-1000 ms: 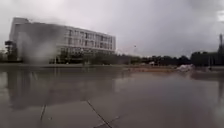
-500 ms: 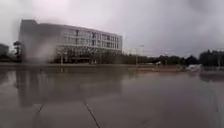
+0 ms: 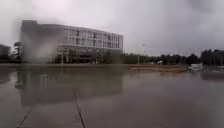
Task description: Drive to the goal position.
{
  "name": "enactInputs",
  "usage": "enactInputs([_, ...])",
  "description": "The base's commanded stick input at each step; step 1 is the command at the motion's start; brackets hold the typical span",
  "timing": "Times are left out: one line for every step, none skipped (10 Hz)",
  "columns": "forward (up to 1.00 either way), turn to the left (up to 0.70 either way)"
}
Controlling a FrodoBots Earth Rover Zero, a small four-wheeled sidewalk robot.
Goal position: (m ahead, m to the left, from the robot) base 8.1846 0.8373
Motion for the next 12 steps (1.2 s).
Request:
enactInputs([0.7, 0.0])
enactInputs([0.7, 0.0])
enactInputs([0.7, 0.0])
enactInputs([0.7, 0.0])
enactInputs([0.7, 0.0])
enactInputs([0.7, 0.0])
enactInputs([0.7, 0.0])
enactInputs([0.69, 0.0])
enactInputs([0.69, 0.0])
enactInputs([0.69, 0.0])
enactInputs([0.69, 0.0])
enactInputs([0.69, 0.0])
